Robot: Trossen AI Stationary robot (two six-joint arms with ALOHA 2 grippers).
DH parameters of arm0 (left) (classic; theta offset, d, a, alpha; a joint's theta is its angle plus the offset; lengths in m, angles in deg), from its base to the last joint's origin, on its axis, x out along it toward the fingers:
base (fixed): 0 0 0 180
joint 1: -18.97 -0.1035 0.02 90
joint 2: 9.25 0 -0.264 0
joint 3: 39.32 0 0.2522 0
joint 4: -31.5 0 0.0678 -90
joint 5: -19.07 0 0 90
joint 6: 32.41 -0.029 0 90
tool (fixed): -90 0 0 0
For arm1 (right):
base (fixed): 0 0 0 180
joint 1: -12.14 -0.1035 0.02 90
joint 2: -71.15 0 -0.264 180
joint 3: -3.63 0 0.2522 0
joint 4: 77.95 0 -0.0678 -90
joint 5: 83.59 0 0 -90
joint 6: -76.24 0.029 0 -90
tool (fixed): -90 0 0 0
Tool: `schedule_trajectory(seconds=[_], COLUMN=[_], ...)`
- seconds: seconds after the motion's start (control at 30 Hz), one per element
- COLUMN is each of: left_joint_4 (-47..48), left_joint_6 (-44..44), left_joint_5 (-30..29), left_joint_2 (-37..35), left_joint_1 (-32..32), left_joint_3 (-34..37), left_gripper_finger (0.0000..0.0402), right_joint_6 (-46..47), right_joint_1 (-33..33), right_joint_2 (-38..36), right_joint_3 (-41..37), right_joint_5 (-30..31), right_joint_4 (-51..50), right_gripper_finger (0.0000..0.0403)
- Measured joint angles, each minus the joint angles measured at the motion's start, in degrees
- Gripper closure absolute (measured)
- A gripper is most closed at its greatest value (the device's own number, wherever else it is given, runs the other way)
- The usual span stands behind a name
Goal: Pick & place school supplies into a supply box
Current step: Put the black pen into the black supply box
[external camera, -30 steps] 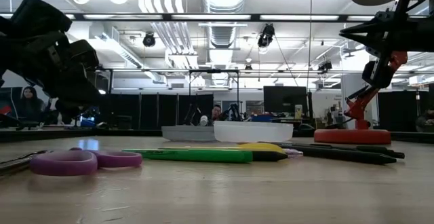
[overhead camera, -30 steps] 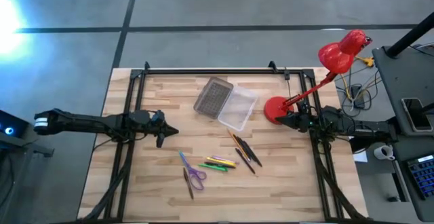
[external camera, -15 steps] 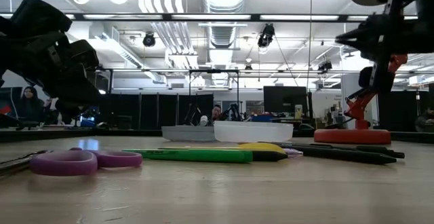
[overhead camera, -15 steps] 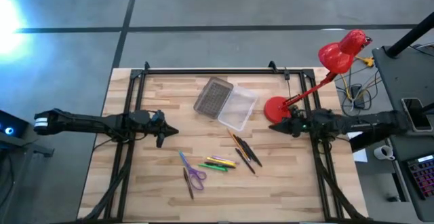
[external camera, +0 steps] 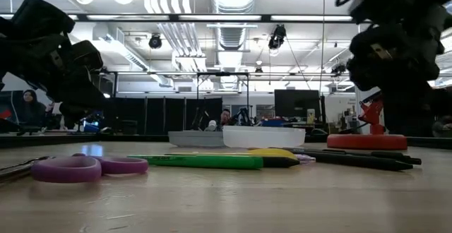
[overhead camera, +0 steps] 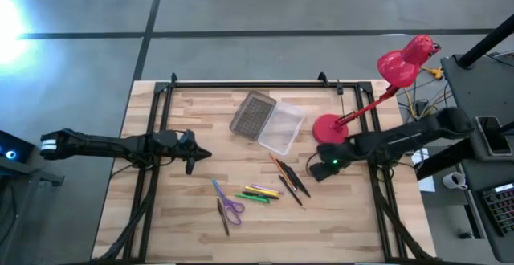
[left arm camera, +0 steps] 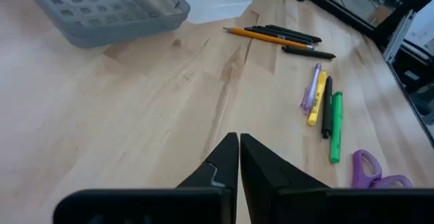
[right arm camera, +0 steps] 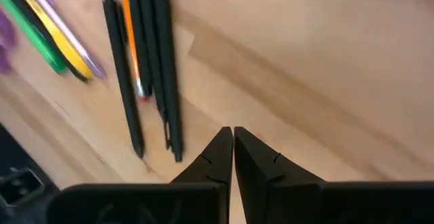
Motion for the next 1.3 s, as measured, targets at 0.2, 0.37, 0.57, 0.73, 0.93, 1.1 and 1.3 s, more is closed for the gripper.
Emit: schedule_trajectory(seconds=[0.2, 0.37, 0.57, 0.73, 0.93, 1.1, 1.3], left_joint_4=[-0.7, -0.6, -0.7, -0.7, -1.4, -4.7, -4.6], left_joint_6=[17.2, 28.6, 29.0, 30.0, 33.1, 35.0, 35.9], left_joint_5=[3.3, 4.8, 4.9, 5.0, 6.4, 7.0, 6.5], left_joint_2=[-0.1, -0.1, 0.0, 0.3, 0.3, 0.3, 0.3], left_joint_1=[0.1, 0.1, 0.1, 0.1, 0.1, 0.1, 0.1], left_joint_3=[-1.1, -1.3, -1.3, -1.2, -1.2, -1.2, -1.2], left_gripper_finger=[0.0402, 0.0402, 0.0402, 0.0402, 0.0402, 0.0402, 0.0402], right_joint_6=[-10.6, -16.7, -20.8, -17.6, -13.3, -9.7, -8.2], right_joint_1=[-1.5, -1.5, -1.6, -1.8, -2.7, -2.9, -2.9], right_joint_2=[10.3, 15.8, 18.7, 19.1, 18.5, 19.1, 19.1], right_joint_3=[8.5, 14.7, 17.8, 17.4, 16.7, 16.3, 15.4], right_joint_5=[-6.8, -5.6, -4.8, -4.6, -7.0, -8.0, -7.3], right_joint_4=[-1.3, -6.6, -7.8, -8.0, -7.9, -8.0, -7.7], right_gripper_finger=[0.0394, 0.0394, 0.0394, 0.0394, 0.0394, 0.0394, 0.0394])
